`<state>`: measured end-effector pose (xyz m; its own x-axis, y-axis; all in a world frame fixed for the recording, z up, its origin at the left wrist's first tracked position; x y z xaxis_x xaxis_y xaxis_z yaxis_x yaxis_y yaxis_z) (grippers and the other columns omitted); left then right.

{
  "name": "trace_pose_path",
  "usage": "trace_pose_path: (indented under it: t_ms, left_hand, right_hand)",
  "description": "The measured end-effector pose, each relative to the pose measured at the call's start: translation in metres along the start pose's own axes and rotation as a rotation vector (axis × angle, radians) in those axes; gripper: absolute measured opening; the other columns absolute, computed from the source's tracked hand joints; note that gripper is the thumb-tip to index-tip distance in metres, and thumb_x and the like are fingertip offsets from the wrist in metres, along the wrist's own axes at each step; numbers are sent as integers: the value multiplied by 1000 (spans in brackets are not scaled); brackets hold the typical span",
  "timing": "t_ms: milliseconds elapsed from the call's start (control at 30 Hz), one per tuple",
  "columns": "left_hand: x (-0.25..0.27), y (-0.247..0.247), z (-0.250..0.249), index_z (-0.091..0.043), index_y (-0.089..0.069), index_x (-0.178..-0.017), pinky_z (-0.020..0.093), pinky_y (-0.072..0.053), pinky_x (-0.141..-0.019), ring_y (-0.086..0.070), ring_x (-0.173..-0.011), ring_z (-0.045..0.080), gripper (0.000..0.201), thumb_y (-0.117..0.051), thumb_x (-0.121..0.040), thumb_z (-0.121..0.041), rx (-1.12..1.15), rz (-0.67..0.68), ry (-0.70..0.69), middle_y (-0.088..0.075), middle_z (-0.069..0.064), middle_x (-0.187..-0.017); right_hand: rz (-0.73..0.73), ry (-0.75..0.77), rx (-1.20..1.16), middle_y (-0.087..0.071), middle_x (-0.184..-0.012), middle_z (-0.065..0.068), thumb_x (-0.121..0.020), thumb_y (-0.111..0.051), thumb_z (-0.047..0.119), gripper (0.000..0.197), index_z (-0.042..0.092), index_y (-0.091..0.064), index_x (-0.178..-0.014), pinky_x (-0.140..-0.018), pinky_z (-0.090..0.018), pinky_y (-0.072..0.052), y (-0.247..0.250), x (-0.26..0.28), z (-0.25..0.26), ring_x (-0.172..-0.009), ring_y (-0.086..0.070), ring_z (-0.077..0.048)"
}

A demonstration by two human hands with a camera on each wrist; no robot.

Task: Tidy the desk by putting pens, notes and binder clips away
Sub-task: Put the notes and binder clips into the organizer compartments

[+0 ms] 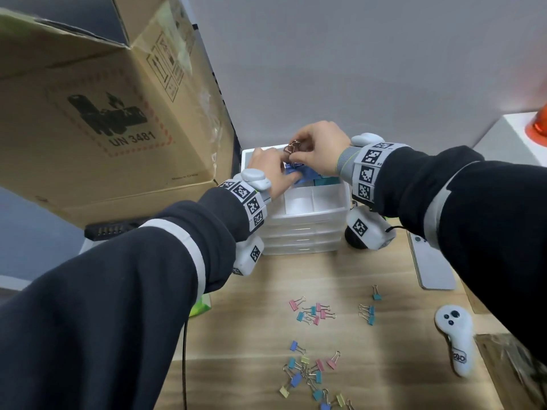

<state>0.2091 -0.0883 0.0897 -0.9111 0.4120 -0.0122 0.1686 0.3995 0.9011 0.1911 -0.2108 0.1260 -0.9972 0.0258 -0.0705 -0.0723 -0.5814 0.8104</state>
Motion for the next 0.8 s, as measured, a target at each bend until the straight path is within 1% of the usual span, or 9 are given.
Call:
trace_pose_path:
  t_ms: [100, 200, 233, 300, 367, 433, 633, 733, 800]
  left_hand:
    - [-1, 3, -1, -32, -69, -78, 34, -46, -77, -49, -83, 22, 6, -64, -79, -35, 51, 1, -61, -68, -2, -78]
    - [-5, -1, 5, -38, -74, -99, 34, -46, -79, -53, -87, 24, 27, -56, -78, -40, 38, 9, -103, -66, -3, -80]
    - [-6, -3, 7, -37, -75, -99, 35, -44, -79, -51, -90, 25, 27, -55, -80, -39, 12, 19, -111, -65, -1, -83]
    - [-6, -8, 8, -25, -75, -94, 34, -37, -78, -44, -93, 25, 22, -56, -87, -32, -41, 50, -121, -63, 5, -91]
    - [-5, -11, 7, -17, -73, -89, 34, -35, -78, -38, -92, 24, 20, -57, -91, -27, -57, 57, -135, -60, 7, -92]
    - [-6, -13, 9, -14, -72, -87, 35, -36, -79, -41, -95, 27, 21, -57, -91, -27, -69, 47, -138, -58, 7, -92]
    - [-11, -17, 12, -17, -74, -95, 38, -41, -87, -44, -105, 29, 20, -64, -89, -33, -156, 8, -141, -54, 3, -100]
    - [-10, -19, 14, -21, -75, -102, 36, -41, -89, -44, -109, 27, 24, -68, -85, -37, -167, -6, -116, -56, 3, -106]
    - [-8, -19, 18, -24, -76, -101, 36, -42, -91, -45, -110, 26, 26, -69, -83, -42, -121, -27, -89, -57, 5, -106]
  right_hand:
    - [-5, -43, -123, -73, -81, 2, -79, -76, 26, 12, 22, -74, -90, -73, -27, -53, -1, 0, -5, -77, -66, -14]
    - [13, -53, -209, -75, -80, -1, -77, -80, 31, 16, 20, -72, -88, -75, -29, -54, -3, 0, -8, -71, -65, -12]
    - [31, -51, -216, -74, -78, -1, -77, -80, 30, 16, 20, -72, -87, -75, -29, -55, -4, -1, -8, -69, -64, -11]
    - [59, -50, -186, -72, -76, 0, -77, -79, 25, 14, 19, -71, -87, -78, -33, -57, -7, -2, -9, -68, -64, -12]
    - [67, -57, -140, -72, -78, -1, -77, -77, 21, 13, 18, -72, -88, -80, -37, -57, -8, -2, -11, -74, -67, -17]
    - [70, -50, -98, -74, -83, -3, -78, -74, 18, 12, 17, -73, -91, -81, -38, -57, -8, -1, -12, -81, -69, -22]
    - [59, 49, 108, -74, -91, 3, -81, -70, 21, 12, 22, -71, -93, -80, -32, -52, -11, 3, -6, -89, -66, -19]
    - [111, 69, 202, -74, -95, 6, -82, -71, 25, 11, 24, -70, -93, -83, -37, -53, -18, 5, -9, -94, -67, -20]
    - [112, 59, 210, -74, -95, 6, -82, -72, 28, 10, 26, -70, -91, -85, -37, -53, -19, 7, -12, -94, -68, -19]
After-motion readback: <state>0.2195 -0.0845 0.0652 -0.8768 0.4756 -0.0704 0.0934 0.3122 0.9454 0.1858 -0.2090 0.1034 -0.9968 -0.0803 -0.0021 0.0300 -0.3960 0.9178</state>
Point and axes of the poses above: each hand's wrist, its own x-axis away from the middle knuckle, its own y-axis out of the back of the hand, z = x × y, the point moved 6 cm from there along -x, towards the middle knuckle
